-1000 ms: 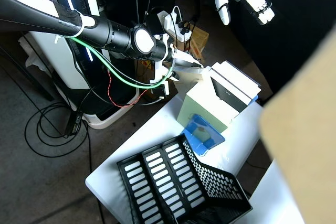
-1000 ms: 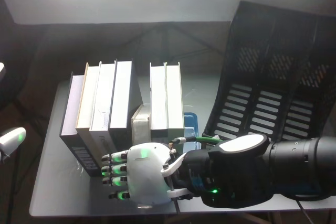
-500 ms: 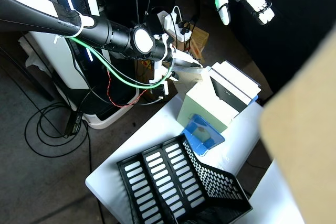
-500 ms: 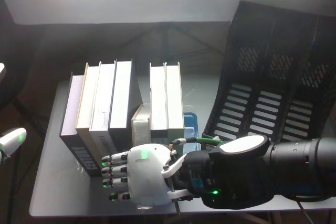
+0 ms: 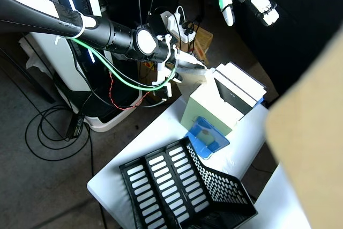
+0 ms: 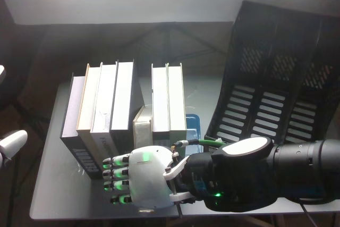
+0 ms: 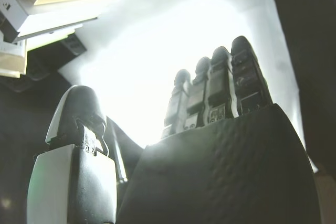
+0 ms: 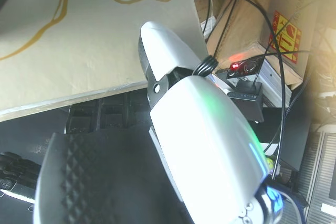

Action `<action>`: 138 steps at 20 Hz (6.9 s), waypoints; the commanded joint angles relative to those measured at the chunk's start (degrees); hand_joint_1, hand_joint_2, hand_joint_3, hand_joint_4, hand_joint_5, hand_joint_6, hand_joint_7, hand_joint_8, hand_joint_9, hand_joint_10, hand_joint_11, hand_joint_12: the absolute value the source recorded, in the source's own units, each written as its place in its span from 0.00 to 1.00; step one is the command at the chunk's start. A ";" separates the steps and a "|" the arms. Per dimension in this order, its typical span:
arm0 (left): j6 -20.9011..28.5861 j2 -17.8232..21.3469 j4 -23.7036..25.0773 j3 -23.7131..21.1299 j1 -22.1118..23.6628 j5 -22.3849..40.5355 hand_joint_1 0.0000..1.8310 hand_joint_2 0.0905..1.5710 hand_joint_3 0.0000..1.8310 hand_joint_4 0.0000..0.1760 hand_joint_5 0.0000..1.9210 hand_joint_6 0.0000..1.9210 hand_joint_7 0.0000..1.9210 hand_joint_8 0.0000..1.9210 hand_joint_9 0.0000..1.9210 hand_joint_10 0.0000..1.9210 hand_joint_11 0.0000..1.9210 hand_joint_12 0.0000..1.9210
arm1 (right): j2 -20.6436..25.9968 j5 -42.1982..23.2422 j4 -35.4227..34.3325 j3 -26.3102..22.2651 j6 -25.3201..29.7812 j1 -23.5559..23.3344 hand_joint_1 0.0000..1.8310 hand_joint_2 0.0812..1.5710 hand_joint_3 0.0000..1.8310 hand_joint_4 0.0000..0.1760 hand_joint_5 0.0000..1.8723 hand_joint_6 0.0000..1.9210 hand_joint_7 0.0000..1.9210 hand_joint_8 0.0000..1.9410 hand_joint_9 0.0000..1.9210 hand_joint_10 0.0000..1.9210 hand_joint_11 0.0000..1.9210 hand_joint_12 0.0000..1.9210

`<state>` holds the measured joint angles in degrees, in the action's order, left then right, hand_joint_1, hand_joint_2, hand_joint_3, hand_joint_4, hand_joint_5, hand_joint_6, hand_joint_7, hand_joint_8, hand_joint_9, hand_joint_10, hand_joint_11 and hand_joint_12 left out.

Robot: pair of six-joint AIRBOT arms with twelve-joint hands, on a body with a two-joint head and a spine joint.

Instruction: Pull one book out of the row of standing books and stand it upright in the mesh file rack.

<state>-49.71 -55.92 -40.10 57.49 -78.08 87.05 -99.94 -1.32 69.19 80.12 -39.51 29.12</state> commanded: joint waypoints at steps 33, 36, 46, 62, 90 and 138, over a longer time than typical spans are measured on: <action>0.12 -0.13 -0.42 0.53 0.00 7.26 0.20 0.80 0.00 0.32 0.00 0.00 0.00 0.00 0.00 0.00 0.00 0.00 | 0.32 -2.30 -0.33 -0.37 0.72 0.10 0.70 1.00 0.03 0.18 0.12 0.00 0.03 0.00 0.00 0.00 0.00 0.00; 0.11 -0.13 -0.42 0.51 0.00 7.26 0.20 0.80 0.00 0.34 0.00 0.00 0.00 0.00 0.00 0.00 0.00 0.00 | 0.32 -2.29 -0.33 -0.30 0.73 0.10 0.70 1.00 0.03 0.18 0.12 0.00 0.03 0.00 0.00 0.00 0.00 0.00; 0.11 -0.13 -0.42 0.50 0.00 7.28 0.20 0.80 0.00 0.37 0.00 0.00 0.00 0.00 0.00 0.00 0.00 0.00 | 0.32 -2.29 -0.33 -0.30 0.73 0.10 0.53 0.49 0.00 0.30 0.11 0.04 0.09 0.02 0.05 0.08 0.00 0.10; 0.13 -0.13 -0.43 0.48 0.01 7.34 0.21 0.80 0.00 0.33 0.00 0.00 0.00 0.00 0.00 0.00 0.00 0.00 | 0.72 -1.82 -0.33 0.40 0.73 0.00 0.66 0.67 0.00 0.00 0.60 0.38 0.53 0.92 0.48 0.94 0.44 0.98; 0.40 -0.23 -0.55 0.39 0.00 7.64 0.24 0.80 0.00 0.26 0.00 0.00 0.00 0.00 0.00 0.00 0.00 0.00 | 9.53 -10.50 5.39 -8.39 5.99 -4.21 0.74 0.75 0.00 0.00 0.44 0.48 0.46 0.73 0.35 0.78 0.25 0.85; 2.01 -0.54 0.65 1.27 0.64 7.12 0.26 0.79 0.00 0.32 0.00 0.00 0.00 0.00 0.00 0.00 0.00 0.00 | 43.14 -18.91 39.07 -17.17 52.48 -31.92 0.74 0.76 0.00 0.00 0.42 0.51 0.40 0.75 0.41 0.85 0.41 0.98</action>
<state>-47.86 -56.31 -39.20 58.39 -77.82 87.48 -57.45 -22.87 108.92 62.94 13.56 -2.09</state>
